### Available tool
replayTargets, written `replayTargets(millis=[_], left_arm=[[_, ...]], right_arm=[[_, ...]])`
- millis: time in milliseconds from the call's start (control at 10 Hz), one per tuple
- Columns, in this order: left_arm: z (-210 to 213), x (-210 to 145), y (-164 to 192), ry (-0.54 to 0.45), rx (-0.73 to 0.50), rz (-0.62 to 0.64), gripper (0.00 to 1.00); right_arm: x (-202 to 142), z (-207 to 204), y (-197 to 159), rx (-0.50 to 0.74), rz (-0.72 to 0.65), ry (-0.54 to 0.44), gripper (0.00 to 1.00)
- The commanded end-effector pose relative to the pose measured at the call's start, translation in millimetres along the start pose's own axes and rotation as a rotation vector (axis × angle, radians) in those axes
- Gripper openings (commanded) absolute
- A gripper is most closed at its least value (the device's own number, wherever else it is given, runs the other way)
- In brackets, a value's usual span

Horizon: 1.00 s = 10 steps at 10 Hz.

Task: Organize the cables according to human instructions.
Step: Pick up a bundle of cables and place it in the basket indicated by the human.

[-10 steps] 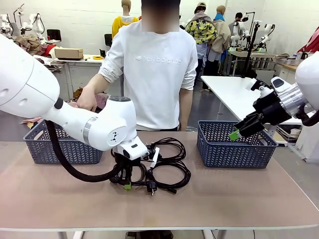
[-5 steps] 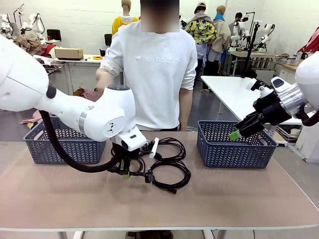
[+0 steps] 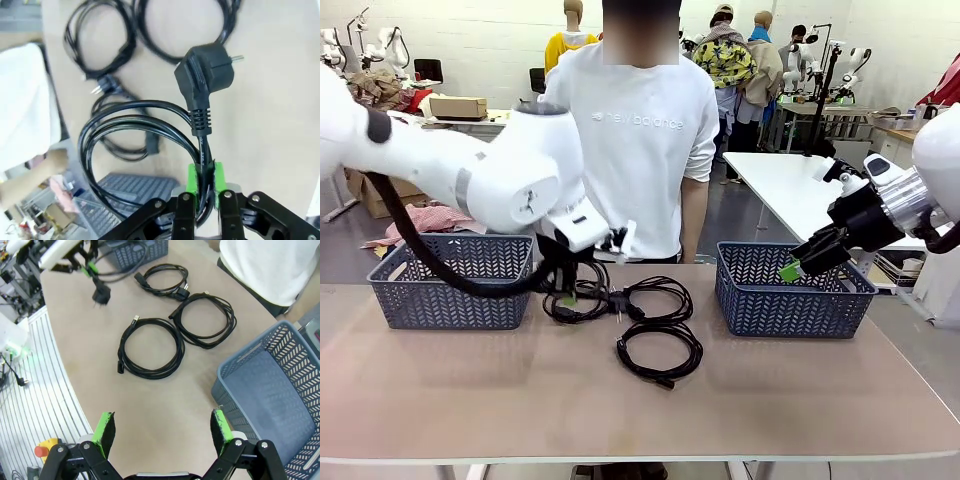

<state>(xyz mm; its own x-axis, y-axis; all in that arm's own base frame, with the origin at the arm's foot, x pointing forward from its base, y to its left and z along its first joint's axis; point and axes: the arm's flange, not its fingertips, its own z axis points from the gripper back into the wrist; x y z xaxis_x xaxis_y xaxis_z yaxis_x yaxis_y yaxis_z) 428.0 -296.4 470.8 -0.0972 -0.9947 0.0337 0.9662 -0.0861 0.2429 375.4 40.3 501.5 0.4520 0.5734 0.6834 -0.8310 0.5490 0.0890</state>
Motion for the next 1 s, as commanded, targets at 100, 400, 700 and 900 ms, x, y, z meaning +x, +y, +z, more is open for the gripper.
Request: replayTargets(millis=[100,400,700,900], left_arm=[[46,-59,45,0.015,0.049,0.030,0.00],[67,-124,70,0.030,0.094,0.146,0.00],[60,-179,77,0.027,0.077,0.210,0.00],[51,-205,81,0.018,0.081,0.265,0.00]], right_arm=[[1,-1,-4,0.017,0.017,-0.027,1.00],[1,-1,-4,0.017,0.017,-0.027,1.00],[1,-1,-4,0.017,0.017,-0.027,1.00],[1,-1,-4,0.017,0.017,-0.027,1.00]])
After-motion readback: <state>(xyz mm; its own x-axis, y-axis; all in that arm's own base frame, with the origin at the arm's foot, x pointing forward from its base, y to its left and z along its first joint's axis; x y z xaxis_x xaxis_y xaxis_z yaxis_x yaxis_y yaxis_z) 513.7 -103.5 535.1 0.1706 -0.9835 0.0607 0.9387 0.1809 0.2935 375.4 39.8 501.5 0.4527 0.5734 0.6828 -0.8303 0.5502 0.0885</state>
